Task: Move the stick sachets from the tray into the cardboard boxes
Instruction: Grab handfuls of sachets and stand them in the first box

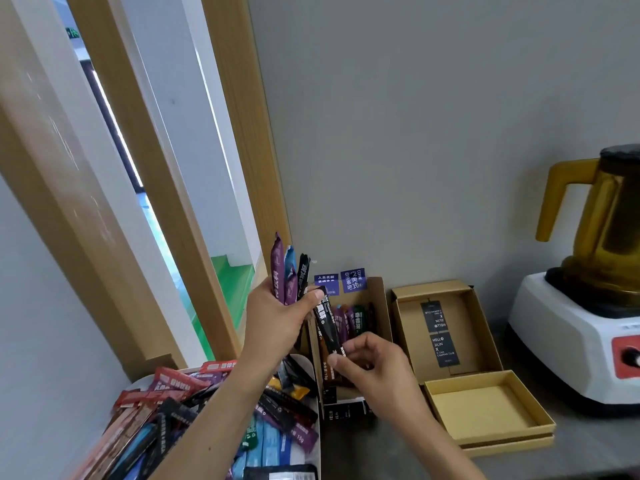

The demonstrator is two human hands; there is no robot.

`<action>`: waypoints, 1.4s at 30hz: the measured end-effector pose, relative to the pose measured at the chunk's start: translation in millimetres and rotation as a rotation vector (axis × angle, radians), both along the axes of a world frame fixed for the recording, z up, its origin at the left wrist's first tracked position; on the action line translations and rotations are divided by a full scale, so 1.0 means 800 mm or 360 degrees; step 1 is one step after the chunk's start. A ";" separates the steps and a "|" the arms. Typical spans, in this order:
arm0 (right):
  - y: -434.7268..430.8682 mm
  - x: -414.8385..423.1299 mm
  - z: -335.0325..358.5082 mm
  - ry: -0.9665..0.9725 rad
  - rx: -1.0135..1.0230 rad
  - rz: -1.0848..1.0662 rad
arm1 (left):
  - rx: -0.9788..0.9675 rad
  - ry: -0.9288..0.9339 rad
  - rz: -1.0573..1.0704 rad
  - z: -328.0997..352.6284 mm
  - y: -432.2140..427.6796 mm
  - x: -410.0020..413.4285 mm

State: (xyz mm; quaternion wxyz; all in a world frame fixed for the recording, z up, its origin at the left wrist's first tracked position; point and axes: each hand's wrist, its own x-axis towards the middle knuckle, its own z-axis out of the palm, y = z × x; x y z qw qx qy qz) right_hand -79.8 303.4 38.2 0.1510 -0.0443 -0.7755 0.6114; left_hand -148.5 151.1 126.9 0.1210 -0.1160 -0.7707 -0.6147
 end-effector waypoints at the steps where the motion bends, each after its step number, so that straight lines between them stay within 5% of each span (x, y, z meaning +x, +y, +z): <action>1: -0.002 0.000 -0.003 -0.0012 0.0126 -0.0070 | -0.0015 -0.0001 -0.0004 -0.003 0.002 0.000; 5: -0.016 0.004 -0.005 -0.0076 0.1110 -0.0407 | 0.0017 -0.0031 -0.0053 -0.011 0.009 0.003; 7: -0.025 0.000 -0.008 -0.0133 0.1285 -0.0490 | 0.0093 -0.0041 -0.0053 -0.009 0.011 0.005; 14: -0.035 -0.039 -0.023 -0.0406 0.1376 -0.0638 | 0.0188 -0.0119 -0.0021 -0.004 0.003 0.007; 25: -0.034 -0.039 -0.033 -0.0317 0.1524 -0.0393 | 0.0230 -0.0192 0.0010 -0.005 -0.007 0.009; 42: -0.030 -0.048 -0.025 -0.0525 0.1559 -0.0498 | 0.0320 -0.0279 -0.0116 -0.004 -0.004 0.006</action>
